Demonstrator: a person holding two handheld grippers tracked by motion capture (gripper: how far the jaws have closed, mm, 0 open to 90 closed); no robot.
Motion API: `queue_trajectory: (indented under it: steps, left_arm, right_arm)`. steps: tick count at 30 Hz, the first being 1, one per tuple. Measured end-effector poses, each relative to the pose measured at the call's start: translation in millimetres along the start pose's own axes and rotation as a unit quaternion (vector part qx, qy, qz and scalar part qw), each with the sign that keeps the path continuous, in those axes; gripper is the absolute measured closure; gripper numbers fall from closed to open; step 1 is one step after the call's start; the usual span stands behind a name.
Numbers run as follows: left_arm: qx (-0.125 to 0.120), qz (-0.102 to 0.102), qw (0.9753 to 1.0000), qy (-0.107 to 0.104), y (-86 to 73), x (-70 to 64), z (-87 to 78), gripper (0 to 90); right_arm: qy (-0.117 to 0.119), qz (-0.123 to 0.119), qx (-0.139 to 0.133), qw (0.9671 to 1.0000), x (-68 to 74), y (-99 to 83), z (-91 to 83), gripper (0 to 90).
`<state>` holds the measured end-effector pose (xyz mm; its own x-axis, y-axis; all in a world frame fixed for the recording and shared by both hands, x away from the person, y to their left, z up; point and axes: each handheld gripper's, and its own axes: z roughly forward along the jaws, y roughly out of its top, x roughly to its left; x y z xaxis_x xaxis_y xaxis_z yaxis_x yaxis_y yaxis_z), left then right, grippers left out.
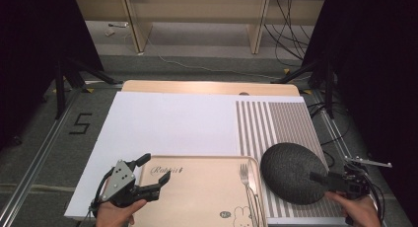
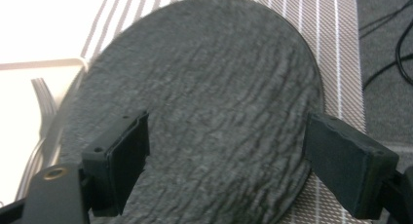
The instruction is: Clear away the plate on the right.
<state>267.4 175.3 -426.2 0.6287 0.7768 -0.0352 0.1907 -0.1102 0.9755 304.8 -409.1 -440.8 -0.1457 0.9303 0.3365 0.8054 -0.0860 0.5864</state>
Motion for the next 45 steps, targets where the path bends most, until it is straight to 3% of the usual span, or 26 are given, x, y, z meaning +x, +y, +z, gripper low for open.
queue_trajectory:
  steps: [16, 22, 26, 29, 32, 45]
  left_arm:
    - [0.0, 0.001, 1.0, 0.001, -0.2, -0.2, -0.6, 18.3]
    - [0.001, 0.002, 1.0, 0.001, -0.3, -0.7, 0.5, 18.2]
    - [0.001, 0.003, 1.0, 0.0, -0.4, -1.1, 0.8, 18.3]
    - [0.003, 0.004, 1.0, -0.001, -0.7, -1.4, 1.0, 18.2]
    - [0.002, 0.003, 1.0, 0.0, -0.5, -1.1, 1.2, 18.3]
    - [0.005, 0.005, 1.0, -0.003, -1.2, -2.4, 2.7, 18.2]
  right_arm:
    - [0.0, 0.036, 0.024, 0.9991, -18.8, -3.4, 8.5, 24.7]
    - [0.016, 0.059, 0.026, 0.9978, -26.0, -4.5, 12.5, 28.0]
    - [0.029, 0.06, 0.033, 0.9972, -27.9, -5.3, 15.8, 33.3]
    - [0.022, 0.06, 0.037, 0.9973, -27.2, -6.0, 16.8, 38.7]
    - [0.033, 0.081, 0.028, 0.9958, -31.5, -7.4, 17.5, 44.4]
    - [0.042, 0.108, 0.036, 0.9927, -38.7, -10.2, 14.8, 55.7]
